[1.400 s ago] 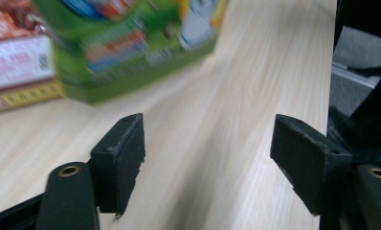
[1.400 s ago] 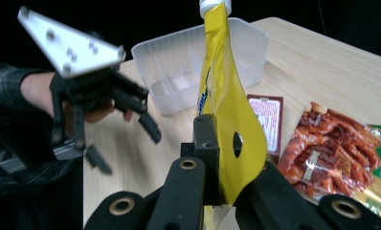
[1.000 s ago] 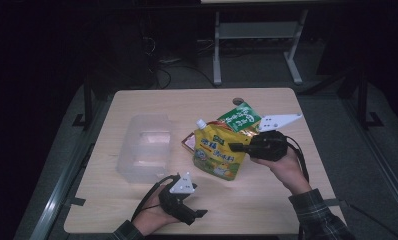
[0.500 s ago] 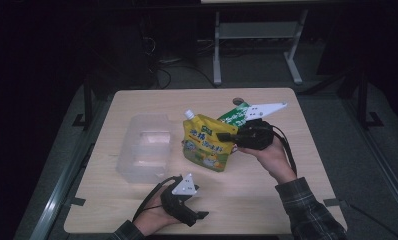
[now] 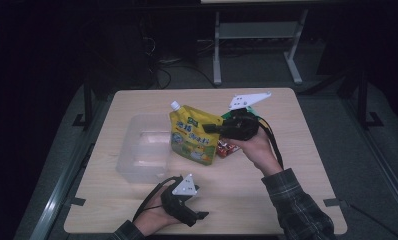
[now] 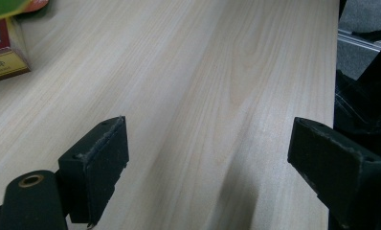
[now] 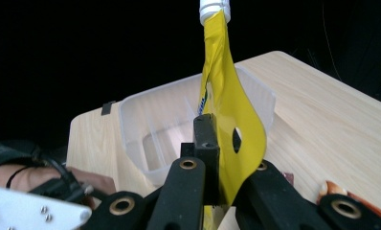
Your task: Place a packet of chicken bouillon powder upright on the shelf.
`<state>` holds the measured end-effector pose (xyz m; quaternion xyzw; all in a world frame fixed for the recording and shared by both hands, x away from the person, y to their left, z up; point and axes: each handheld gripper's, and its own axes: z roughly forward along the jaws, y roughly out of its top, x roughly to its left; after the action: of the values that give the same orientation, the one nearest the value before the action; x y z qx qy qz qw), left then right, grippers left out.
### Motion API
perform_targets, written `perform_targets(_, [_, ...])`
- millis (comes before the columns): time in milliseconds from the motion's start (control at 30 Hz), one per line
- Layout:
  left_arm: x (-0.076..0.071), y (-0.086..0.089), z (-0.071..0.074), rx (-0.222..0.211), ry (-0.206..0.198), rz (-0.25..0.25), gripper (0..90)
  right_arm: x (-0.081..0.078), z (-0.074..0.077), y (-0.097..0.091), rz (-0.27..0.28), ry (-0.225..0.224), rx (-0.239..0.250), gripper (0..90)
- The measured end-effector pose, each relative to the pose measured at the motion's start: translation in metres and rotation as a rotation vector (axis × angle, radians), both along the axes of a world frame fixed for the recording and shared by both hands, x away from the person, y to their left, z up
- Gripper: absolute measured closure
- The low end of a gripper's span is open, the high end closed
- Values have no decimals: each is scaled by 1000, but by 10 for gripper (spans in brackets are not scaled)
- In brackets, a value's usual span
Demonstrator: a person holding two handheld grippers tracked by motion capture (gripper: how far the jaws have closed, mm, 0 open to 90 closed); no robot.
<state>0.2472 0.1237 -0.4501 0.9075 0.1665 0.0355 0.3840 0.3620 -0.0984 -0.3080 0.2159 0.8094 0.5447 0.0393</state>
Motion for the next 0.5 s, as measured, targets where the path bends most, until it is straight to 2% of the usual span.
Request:
perform_targets(233, [0, -1, -2, 9, -1, -1, 133, 7, 6, 19, 1, 13, 0, 900])
perform_targets(300, [-1, -2, -3, -5, 4, 6, 133, 9, 8, 25, 0, 21, 1, 900])
perform_targets(333, [0, -2, -3, 6, -1, -3, 133, 10, 9, 28, -1, 23, -2, 900])
perform_targets(500, [-1, -3, -3, 12, 3, -7, 133, 13, 16, 46, -3, 20, -12, 900])
